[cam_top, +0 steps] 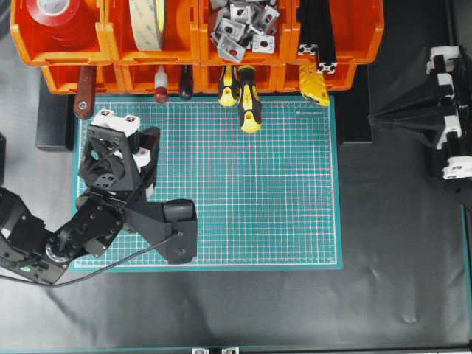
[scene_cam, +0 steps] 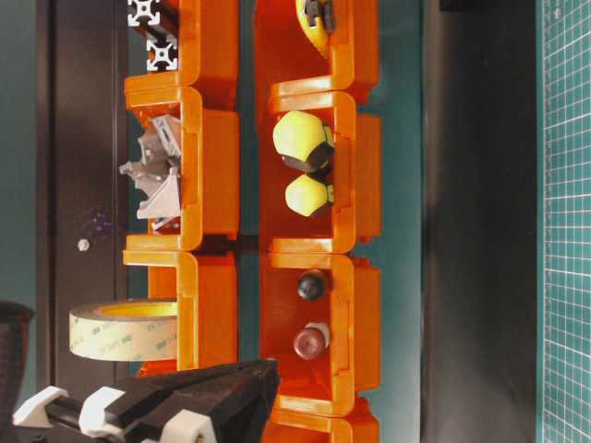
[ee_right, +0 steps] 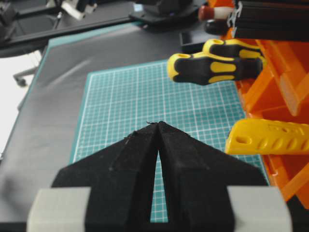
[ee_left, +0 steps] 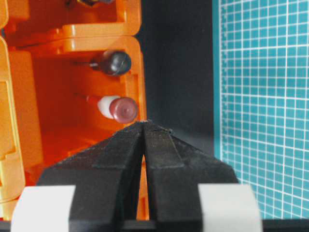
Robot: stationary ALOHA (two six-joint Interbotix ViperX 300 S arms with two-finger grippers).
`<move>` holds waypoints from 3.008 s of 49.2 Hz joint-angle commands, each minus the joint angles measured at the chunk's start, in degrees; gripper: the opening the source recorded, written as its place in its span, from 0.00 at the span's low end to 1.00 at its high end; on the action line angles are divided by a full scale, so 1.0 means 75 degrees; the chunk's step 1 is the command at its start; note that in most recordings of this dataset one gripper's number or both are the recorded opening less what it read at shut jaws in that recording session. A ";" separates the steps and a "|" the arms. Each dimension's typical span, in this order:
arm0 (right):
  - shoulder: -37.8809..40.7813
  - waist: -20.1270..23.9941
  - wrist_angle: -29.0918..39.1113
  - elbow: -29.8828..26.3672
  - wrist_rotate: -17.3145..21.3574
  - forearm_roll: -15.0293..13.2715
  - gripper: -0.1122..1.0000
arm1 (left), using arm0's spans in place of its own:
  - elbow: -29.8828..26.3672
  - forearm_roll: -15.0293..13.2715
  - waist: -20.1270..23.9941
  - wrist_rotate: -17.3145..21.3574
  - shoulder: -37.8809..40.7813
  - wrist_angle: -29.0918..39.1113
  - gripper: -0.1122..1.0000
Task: Pick red screwdriver from container rack with left arm.
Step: 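Move the open left gripper over the red-handled screwdriver in the rack, then close the left gripper on the red screwdriver handle, then pull the red screwdriver out of the rack toward the front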
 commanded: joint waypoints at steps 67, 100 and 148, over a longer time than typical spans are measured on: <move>-0.0363 0.0023 0.0000 0.0141 0.0012 -0.0023 0.10 | 0.0773 0.0035 0.1477 0.0082 -0.0480 -0.1535 0.88; -0.0410 0.0023 0.0012 0.0176 0.0012 -0.0023 0.10 | 0.0844 0.0023 0.1629 0.0094 -0.0504 -0.1863 0.86; -0.0434 0.0000 0.0000 0.0176 0.0035 -0.0023 0.10 | 0.0164 -0.0023 0.0914 0.0082 -0.0703 -0.1535 0.41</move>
